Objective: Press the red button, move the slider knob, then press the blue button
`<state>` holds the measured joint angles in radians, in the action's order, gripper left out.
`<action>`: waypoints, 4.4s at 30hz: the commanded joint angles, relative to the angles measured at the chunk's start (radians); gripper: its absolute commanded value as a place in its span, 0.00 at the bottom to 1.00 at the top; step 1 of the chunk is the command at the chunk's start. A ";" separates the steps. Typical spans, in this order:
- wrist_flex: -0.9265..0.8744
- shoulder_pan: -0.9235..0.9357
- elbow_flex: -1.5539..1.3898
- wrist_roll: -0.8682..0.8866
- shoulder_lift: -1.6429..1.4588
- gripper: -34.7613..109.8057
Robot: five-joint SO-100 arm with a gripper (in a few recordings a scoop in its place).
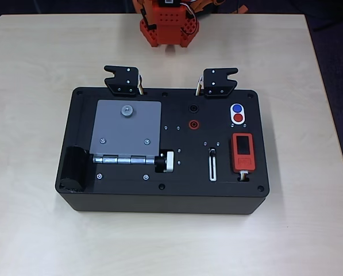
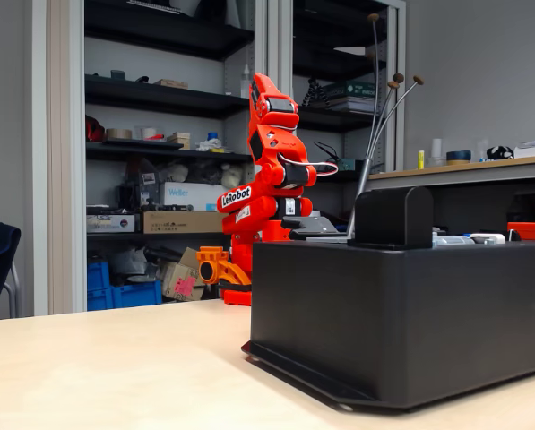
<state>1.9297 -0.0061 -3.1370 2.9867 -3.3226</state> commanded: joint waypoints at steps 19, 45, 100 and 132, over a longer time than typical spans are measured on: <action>0.008 0.003 -0.005 0.051 0.002 0.24; 0.008 0.003 -0.005 0.026 0.002 0.24; -2.434 -0.278 0.769 -1.284 0.218 0.24; -3.025 -0.244 1.299 -1.643 1.078 0.25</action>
<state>-1.1060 -0.2485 -1.8715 1.3392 -2.2657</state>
